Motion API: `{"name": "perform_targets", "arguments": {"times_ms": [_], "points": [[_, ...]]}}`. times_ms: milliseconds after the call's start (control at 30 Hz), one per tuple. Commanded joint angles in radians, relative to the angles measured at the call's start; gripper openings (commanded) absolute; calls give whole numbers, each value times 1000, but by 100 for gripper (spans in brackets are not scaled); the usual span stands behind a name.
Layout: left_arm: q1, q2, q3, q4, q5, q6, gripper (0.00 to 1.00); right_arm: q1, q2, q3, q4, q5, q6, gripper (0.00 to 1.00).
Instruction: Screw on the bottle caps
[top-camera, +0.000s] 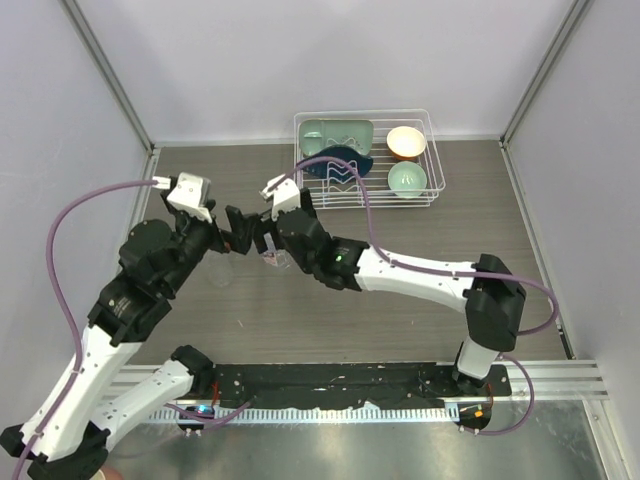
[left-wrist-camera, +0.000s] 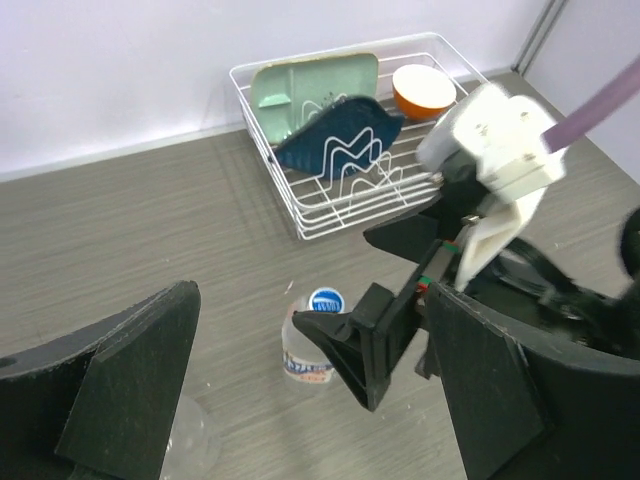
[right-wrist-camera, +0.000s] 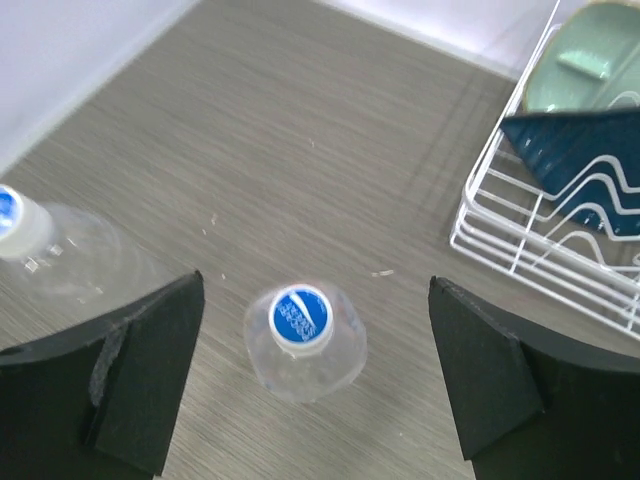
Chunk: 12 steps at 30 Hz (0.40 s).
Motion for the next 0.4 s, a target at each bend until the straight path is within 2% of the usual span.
{"name": "perform_targets", "arguments": {"times_ms": [0, 100, 233, 333, 367], "points": [[26, 93, 124, -19, -18, 19, 100, 8, -101, 214, -353, 102, 112, 98], [47, 142, 189, -45, 15, 10, 100, 8, -128, 269, -499, 162, 148, 99], [104, 238, 259, -90, 60, -13, 100, 10, -229, 182, -493, 75, 117, 100], [151, 291, 319, -114, 106, -13, 100, 10, -292, 139, -524, 110, 123, 100], [217, 332, 336, -116, 132, -13, 100, 10, -303, 135, -541, 127, 123, 100]]}}
